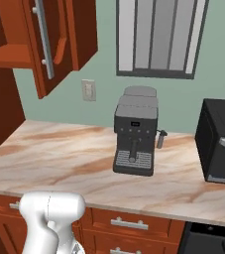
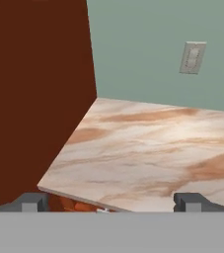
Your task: Get the candle and the beer from the cabinet and move them to the dining counter.
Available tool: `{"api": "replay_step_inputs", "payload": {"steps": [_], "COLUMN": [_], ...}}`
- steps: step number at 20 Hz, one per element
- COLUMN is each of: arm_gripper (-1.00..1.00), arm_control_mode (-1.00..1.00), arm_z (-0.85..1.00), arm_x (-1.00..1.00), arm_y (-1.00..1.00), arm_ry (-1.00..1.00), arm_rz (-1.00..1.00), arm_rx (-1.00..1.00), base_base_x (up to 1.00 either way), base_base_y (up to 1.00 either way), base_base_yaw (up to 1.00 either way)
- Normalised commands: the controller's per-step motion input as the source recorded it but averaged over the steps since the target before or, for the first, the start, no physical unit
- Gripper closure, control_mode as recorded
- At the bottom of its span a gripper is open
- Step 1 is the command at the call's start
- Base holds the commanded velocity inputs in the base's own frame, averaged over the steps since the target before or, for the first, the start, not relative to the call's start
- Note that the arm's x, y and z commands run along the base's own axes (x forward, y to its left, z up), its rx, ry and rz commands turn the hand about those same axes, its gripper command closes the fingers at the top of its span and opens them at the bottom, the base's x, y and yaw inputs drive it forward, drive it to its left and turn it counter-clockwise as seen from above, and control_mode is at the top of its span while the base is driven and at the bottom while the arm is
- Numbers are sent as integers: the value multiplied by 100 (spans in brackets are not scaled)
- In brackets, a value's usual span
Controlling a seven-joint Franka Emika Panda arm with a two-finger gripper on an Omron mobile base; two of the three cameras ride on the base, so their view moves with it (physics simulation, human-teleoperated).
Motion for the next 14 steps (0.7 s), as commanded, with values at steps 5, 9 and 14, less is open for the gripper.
{"api": "replay_step_inputs", "payload": {"steps": [5, 9, 14], "arm_gripper": [-100, -100, -100], "arm_control_mode": [100, 100, 100], "arm_z": [0, 0, 0], "arm_x": [0, 0, 0], "arm_y": [0, 0, 0], "arm_ry": [0, 0, 0], "arm_rz": [0, 0, 0], "arm_rx": [0, 0, 0], "base_base_x": [25, 41, 56], "base_base_y": [37, 68, 57], "base_base_yaw": [9, 0, 0]}}
